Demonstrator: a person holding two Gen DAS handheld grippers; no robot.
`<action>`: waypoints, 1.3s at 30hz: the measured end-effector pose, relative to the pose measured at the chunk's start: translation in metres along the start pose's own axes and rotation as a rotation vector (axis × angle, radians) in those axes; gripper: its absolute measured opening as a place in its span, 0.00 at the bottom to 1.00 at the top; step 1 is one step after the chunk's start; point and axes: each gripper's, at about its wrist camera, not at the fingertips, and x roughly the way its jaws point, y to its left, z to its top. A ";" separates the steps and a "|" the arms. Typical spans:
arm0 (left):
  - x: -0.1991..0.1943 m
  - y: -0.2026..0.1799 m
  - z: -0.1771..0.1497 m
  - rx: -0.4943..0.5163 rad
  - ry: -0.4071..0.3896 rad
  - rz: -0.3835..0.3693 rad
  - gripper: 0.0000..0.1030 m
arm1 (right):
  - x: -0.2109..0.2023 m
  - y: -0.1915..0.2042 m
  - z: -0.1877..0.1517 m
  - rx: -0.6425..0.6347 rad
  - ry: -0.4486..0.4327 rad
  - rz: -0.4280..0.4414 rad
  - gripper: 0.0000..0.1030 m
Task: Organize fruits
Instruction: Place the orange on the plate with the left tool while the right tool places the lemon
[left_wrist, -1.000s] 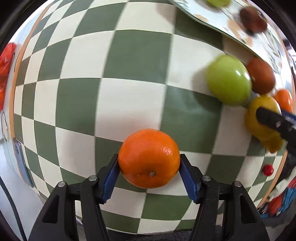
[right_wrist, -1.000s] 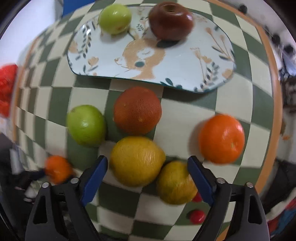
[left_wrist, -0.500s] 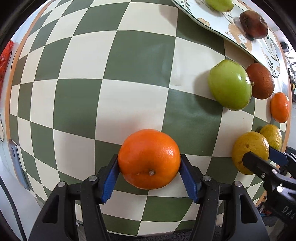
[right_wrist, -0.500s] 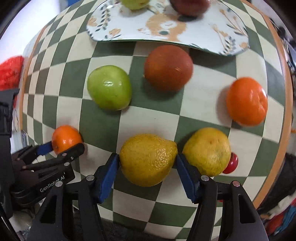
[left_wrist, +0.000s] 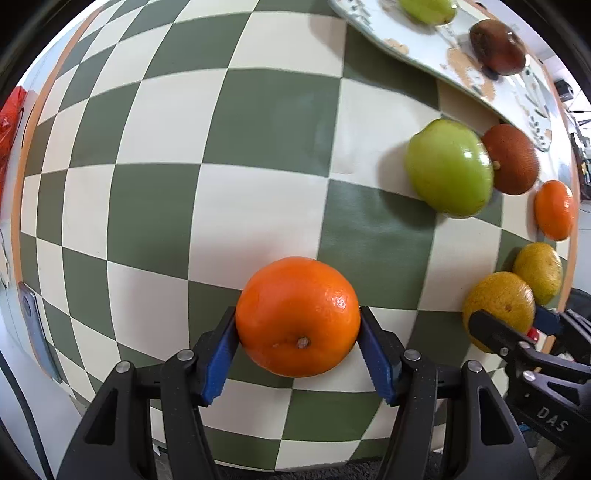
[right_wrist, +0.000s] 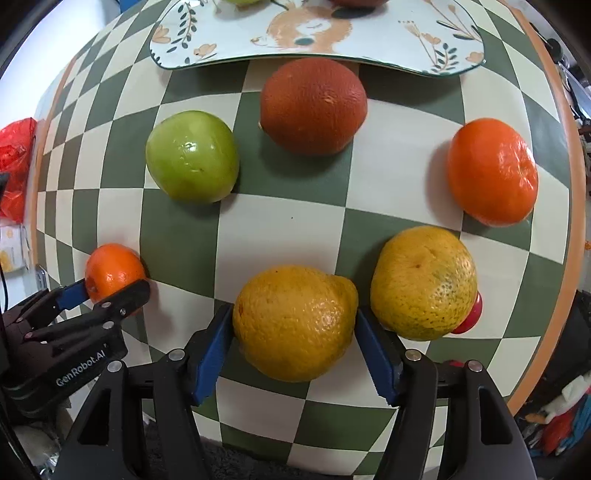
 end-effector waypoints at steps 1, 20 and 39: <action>-0.006 -0.002 0.000 0.010 -0.012 0.000 0.58 | -0.001 -0.001 -0.002 0.014 -0.002 0.011 0.66; -0.149 -0.042 0.138 0.127 -0.273 -0.029 0.58 | -0.143 -0.018 0.106 0.097 -0.310 0.116 0.66; -0.049 -0.031 0.233 0.025 0.031 -0.101 0.59 | -0.047 -0.002 0.183 0.096 -0.218 0.059 0.66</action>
